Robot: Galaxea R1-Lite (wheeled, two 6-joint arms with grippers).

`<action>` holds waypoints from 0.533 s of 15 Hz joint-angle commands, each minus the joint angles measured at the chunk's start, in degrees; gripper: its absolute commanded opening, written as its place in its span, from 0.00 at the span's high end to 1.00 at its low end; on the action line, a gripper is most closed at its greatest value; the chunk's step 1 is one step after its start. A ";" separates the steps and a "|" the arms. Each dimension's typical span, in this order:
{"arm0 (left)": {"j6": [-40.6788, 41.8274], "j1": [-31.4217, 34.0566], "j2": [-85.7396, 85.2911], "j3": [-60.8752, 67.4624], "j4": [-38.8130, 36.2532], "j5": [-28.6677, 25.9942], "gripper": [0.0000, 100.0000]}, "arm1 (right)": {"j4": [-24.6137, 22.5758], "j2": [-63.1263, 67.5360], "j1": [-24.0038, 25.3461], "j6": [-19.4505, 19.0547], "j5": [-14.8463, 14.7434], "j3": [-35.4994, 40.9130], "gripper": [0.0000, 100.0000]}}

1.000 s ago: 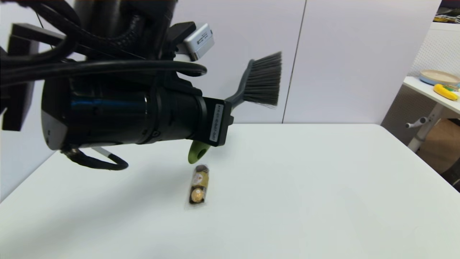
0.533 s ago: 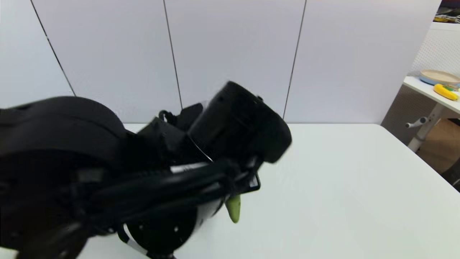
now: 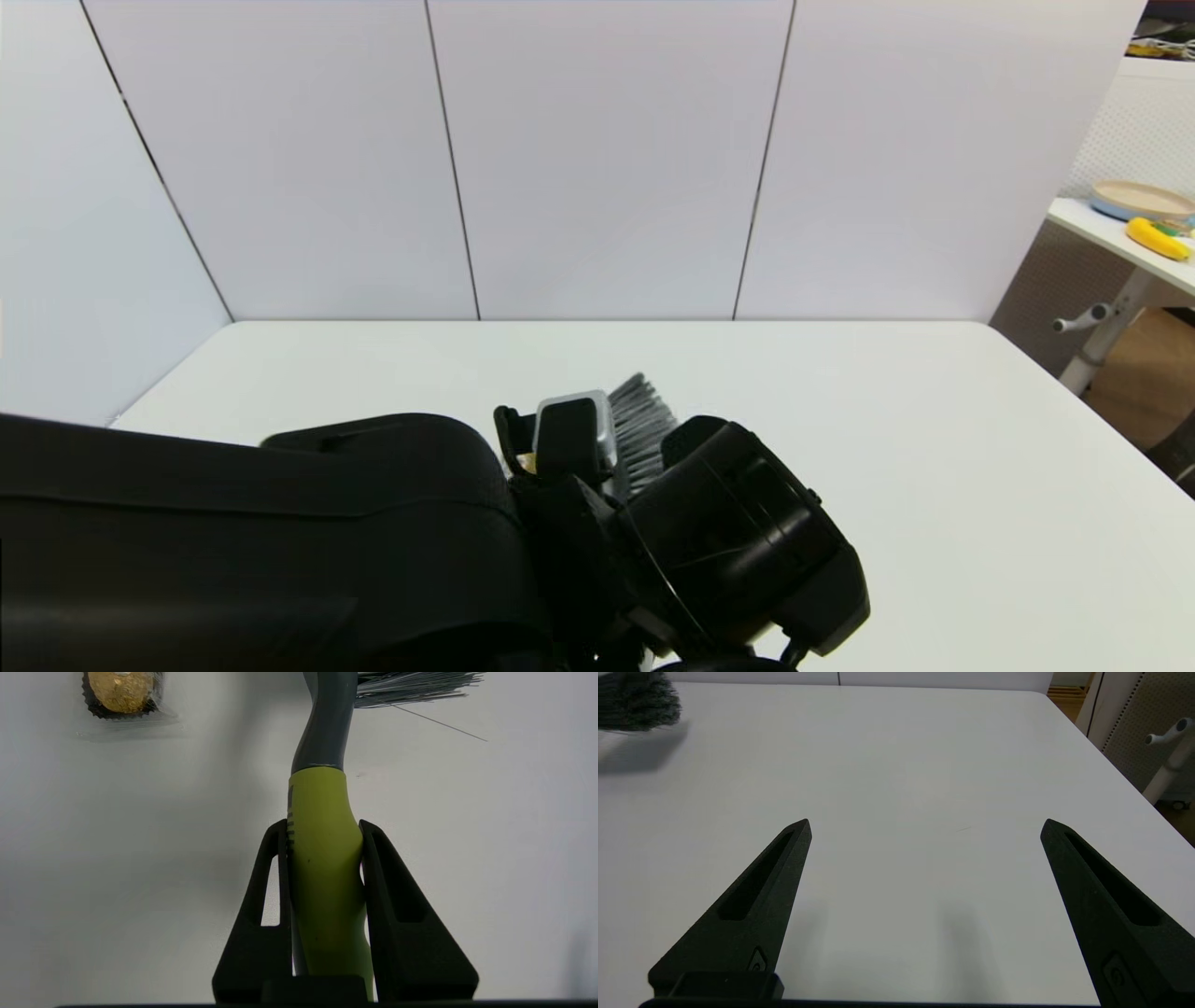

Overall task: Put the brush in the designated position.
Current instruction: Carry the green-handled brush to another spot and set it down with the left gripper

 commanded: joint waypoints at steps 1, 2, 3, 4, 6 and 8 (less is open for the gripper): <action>1.51 -0.29 3.79 -0.01 -2.67 0.07 1.00 | 0.02 0.07 0.01 -0.05 0.00 0.09 0.00; 1.51 -0.29 4.40 -0.09 -3.29 0.07 1.00 | 0.02 0.07 0.01 -0.05 0.00 0.09 0.00; 1.51 -0.29 5.02 -0.09 -3.91 0.07 1.00 | 0.02 0.07 0.01 -0.05 0.00 0.09 0.00; 1.51 -0.29 5.55 -0.18 -4.26 -0.02 1.00 | 0.02 0.07 0.01 -0.05 0.00 0.09 0.00; 1.51 -0.29 6.34 -0.45 -4.26 -0.45 1.00 | 0.02 0.07 0.01 -0.05 -0.09 0.09 0.00; 1.51 -0.29 6.87 -0.62 -4.34 -0.45 1.00 | 0.02 0.07 0.01 -0.05 0.00 0.09 0.00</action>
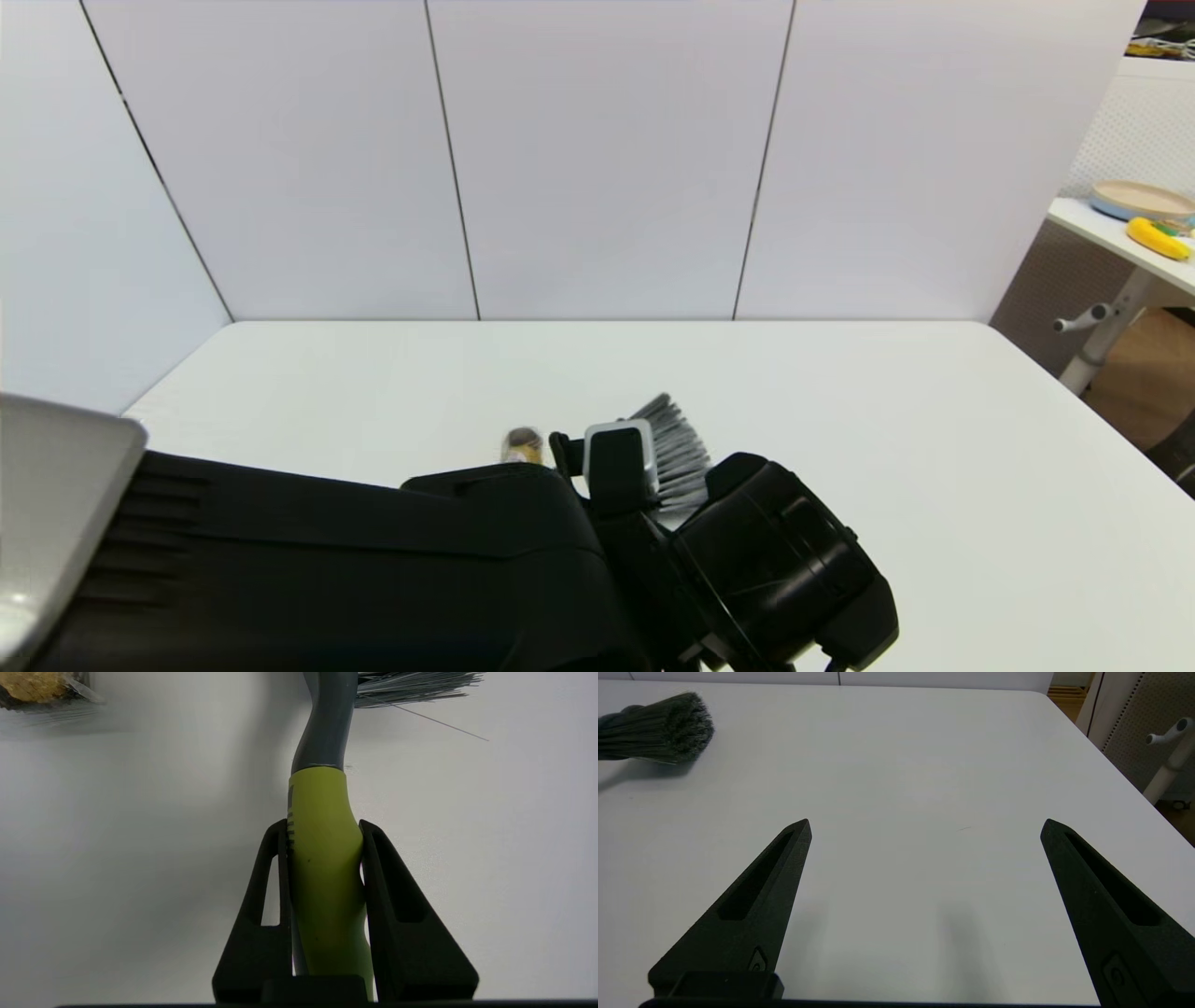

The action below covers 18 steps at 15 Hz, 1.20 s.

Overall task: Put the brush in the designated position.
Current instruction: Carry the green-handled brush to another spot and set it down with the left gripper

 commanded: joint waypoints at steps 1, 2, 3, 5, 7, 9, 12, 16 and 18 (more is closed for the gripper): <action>-0.36 -0.01 1.69 -0.26 0.19 0.09 1.00 | 0.00 0.07 0.01 -0.05 0.00 0.09 0.00; -0.36 -0.01 1.87 -0.26 0.19 0.09 1.00 | 0.00 0.07 0.01 -0.05 0.00 0.09 0.00; -0.36 -0.01 1.96 -0.26 0.19 0.18 1.00 | 0.00 0.07 0.01 -0.05 0.00 0.09 0.00; -0.36 -0.01 2.40 -0.26 -1.13 0.00 1.00 | 0.00 0.07 0.01 -0.05 0.00 0.09 0.00; -0.36 -0.01 3.36 -0.17 -2.27 0.00 1.00 | 0.00 0.07 0.01 -0.05 -0.09 0.09 0.00; -0.36 -0.10 3.89 -0.17 -2.36 0.00 1.00 | 0.00 0.07 0.01 -0.05 0.00 0.09 0.00; -0.36 -0.28 4.77 -0.17 -2.36 0.00 1.00 | 0.00 0.07 0.01 -0.05 0.00 0.09 0.00; -0.36 -0.28 5.56 -0.17 -3.85 0.00 1.00 | 0.00 0.07 0.01 -0.05 -0.09 0.09 0.00; -0.27 -0.28 5.65 0.18 -4.03 -0.08 0.00 | 0.00 0.07 0.01 -0.05 0.00 0.09 0.00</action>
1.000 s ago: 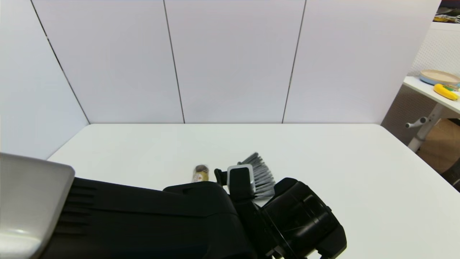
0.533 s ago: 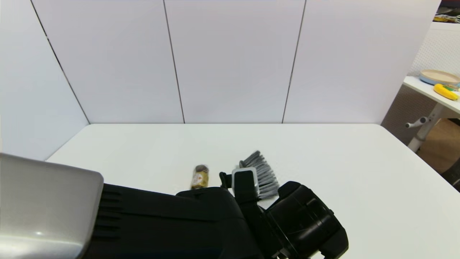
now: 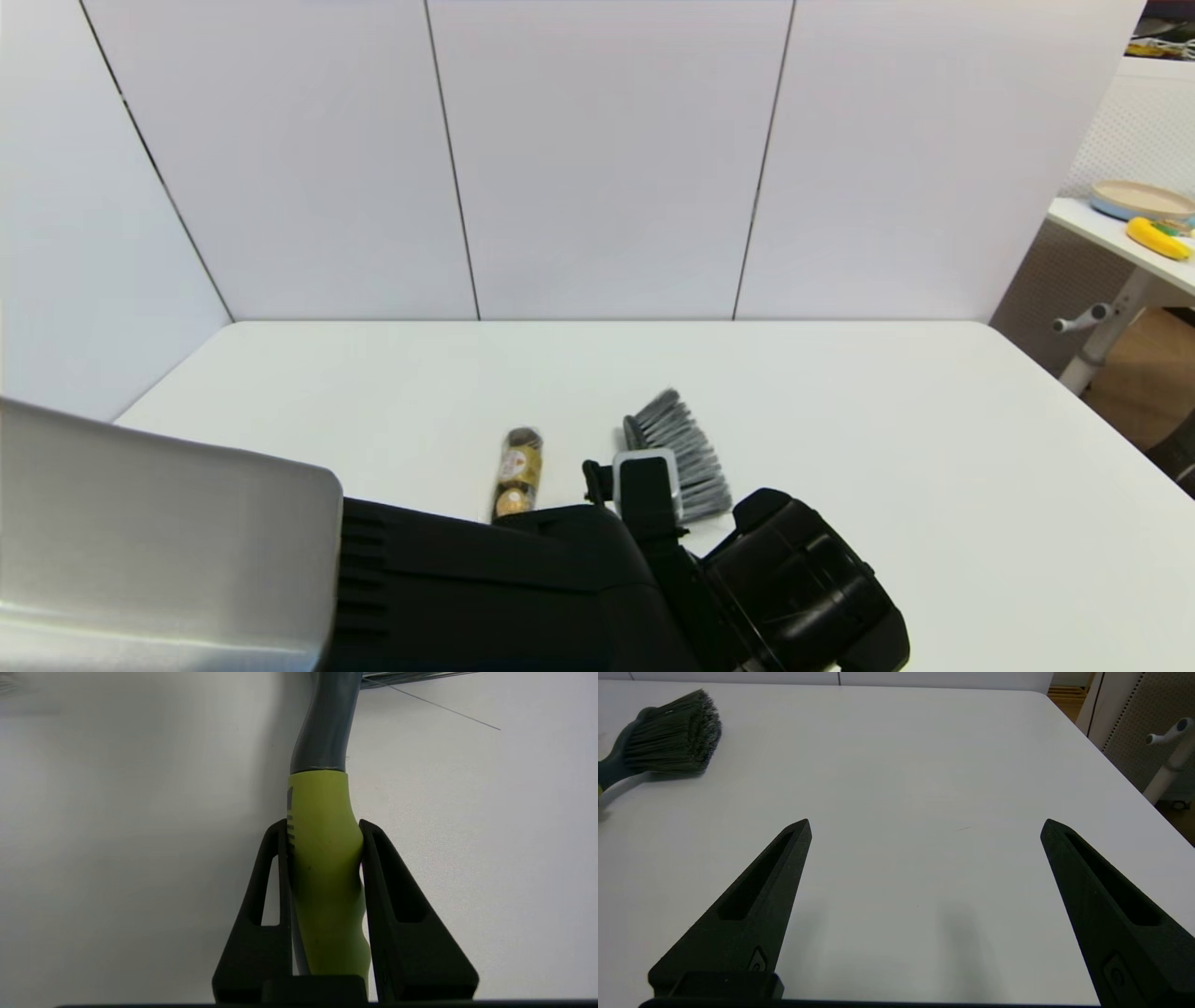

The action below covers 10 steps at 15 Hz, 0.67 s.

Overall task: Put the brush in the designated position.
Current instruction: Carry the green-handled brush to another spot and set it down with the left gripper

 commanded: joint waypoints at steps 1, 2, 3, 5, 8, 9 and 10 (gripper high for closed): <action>0.34 0.02 0.44 0.32 -0.14 0.14 0.00 | 0.00 0.07 0.01 -0.02 0.00 0.09 0.00; 1.22 0.02 0.44 0.23 -0.23 0.14 0.00 | 0.00 0.07 0.01 -0.02 0.00 0.09 0.00; 2.28 0.10 0.44 0.05 -0.32 0.14 0.00 | 0.00 0.07 0.01 -0.02 0.00 0.09 0.00; 4.04 0.10 -0.61 -0.21 -0.32 0.22 0.00 | 0.00 0.07 0.01 -0.02 0.00 0.09 0.00; 9.66 0.63 -7.73 -0.12 -0.23 0.31 0.00 | 0.00 0.07 0.01 -0.02 0.00 0.09 0.00; 13.18 1.34 -11.16 -0.12 0.03 0.31 0.00 | 0.00 0.07 0.01 -0.02 0.00 0.09 0.00; 19.24 2.30 -16.26 0.05 0.12 0.31 0.00 | 0.00 0.07 0.01 -0.02 0.00 0.09 0.00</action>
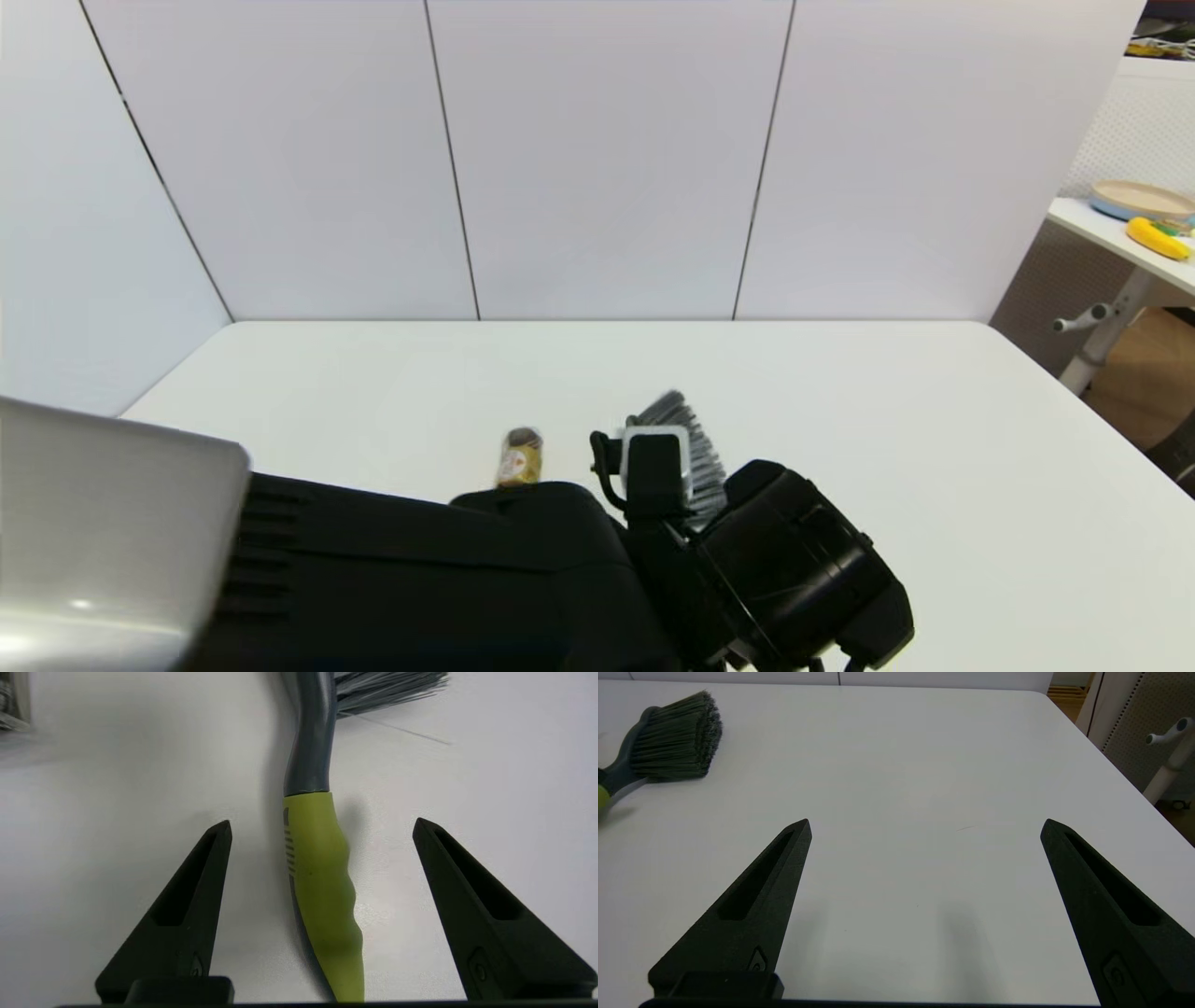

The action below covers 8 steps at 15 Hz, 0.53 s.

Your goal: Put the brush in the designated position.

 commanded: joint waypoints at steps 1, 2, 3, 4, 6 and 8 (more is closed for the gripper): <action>15.73 2.35 -16.58 0.24 0.56 0.25 0.00 | 0.00 0.07 0.01 -0.05 -0.06 0.09 0.00; 20.21 2.70 -20.98 0.24 0.74 -0.01 0.00 | 0.00 0.07 0.01 -0.05 0.02 0.09 0.00; 24.52 3.32 -25.02 0.33 1.71 0.16 0.00 | 0.00 0.07 0.01 -0.05 0.02 0.09 0.00; 29.27 4.63 -28.80 0.15 2.85 0.43 0.00 | 0.00 0.07 0.01 -0.05 0.02 0.09 0.00; 41.13 7.71 -36.10 0.06 3.20 0.51 0.00 | 0.00 0.07 0.01 -0.05 0.02 0.09 0.00; 53.79 12.98 -41.98 -0.03 2.23 0.43 0.00 | 0.00 0.07 0.01 -0.05 -0.06 0.09 0.00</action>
